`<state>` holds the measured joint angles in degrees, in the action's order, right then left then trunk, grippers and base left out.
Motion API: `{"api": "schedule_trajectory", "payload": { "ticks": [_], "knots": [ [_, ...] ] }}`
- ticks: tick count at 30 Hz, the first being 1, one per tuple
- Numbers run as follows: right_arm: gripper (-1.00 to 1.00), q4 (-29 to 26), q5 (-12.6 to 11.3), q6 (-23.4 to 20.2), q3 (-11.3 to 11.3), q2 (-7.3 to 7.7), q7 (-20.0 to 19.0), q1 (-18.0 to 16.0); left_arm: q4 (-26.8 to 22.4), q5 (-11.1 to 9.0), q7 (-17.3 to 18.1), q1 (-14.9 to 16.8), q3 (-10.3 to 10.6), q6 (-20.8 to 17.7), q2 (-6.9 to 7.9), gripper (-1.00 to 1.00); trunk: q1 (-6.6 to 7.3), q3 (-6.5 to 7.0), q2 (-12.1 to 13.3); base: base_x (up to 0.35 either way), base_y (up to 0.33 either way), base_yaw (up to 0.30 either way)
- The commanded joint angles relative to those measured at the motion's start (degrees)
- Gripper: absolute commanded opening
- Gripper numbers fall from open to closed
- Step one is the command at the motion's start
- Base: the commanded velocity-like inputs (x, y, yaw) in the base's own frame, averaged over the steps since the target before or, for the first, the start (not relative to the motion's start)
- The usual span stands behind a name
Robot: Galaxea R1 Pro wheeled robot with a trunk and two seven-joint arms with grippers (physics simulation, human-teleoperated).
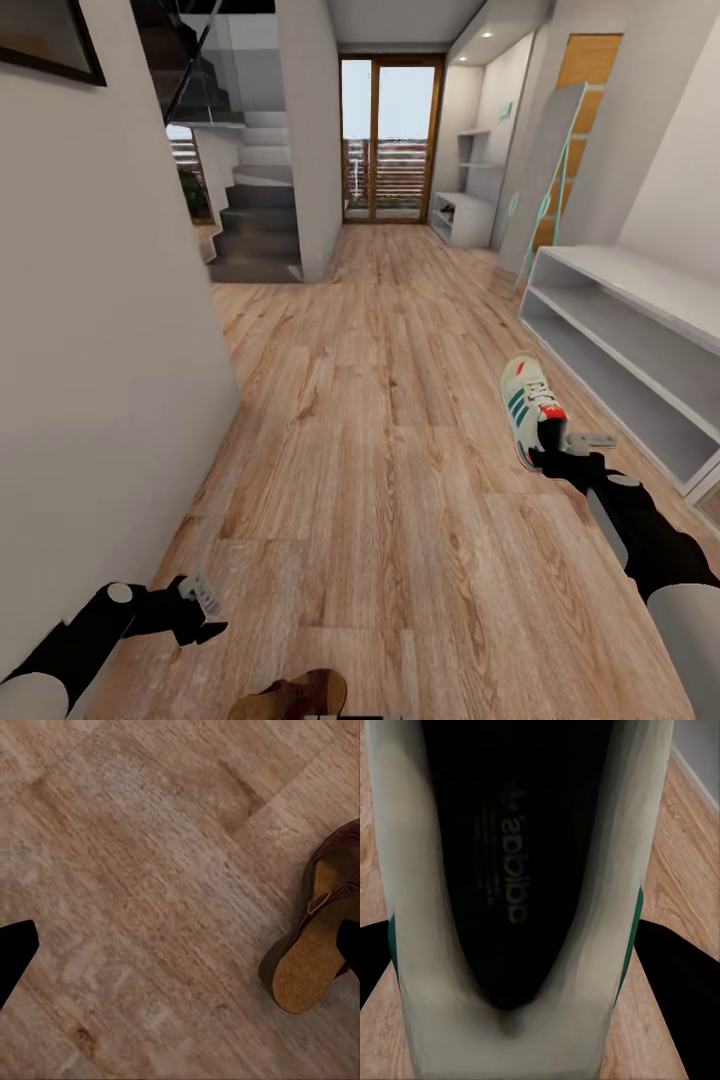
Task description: Pick up the two gym shoes and the two sandals from the corridor floor and place them onto the hallstand (shoe rack) in the corridor, making sure they are on the rack and not on the floor. Arrange them so the two gym shoes are next to each other and the two sandals are next to each other.
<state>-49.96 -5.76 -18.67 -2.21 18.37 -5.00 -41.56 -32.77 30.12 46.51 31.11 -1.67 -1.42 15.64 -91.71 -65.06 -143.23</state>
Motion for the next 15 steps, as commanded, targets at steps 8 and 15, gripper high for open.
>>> {"api": "schedule_trajectory", "payload": {
  "ticks": [8, 15],
  "knots": [
    [-1.00, -7.3, -0.6, -3.3, 1.6, -0.07, -0.2, 0.0, 3.6, 0.5, -1.6, -0.2, 0.2, 2.1, -0.16, 1.00, 0.01, -0.23, 0.0, 0.000, 0.000, 0.000],
    [-1.00, -18.6, -0.7, -15.4, 2.2, 0.05, -0.3, -0.1, 4.0, 0.5, -1.7, -0.2, 0.3, 2.3, -0.22, 1.00, 0.01, -0.25, 0.0, 0.000, 0.000, 0.000]
  ]
}}
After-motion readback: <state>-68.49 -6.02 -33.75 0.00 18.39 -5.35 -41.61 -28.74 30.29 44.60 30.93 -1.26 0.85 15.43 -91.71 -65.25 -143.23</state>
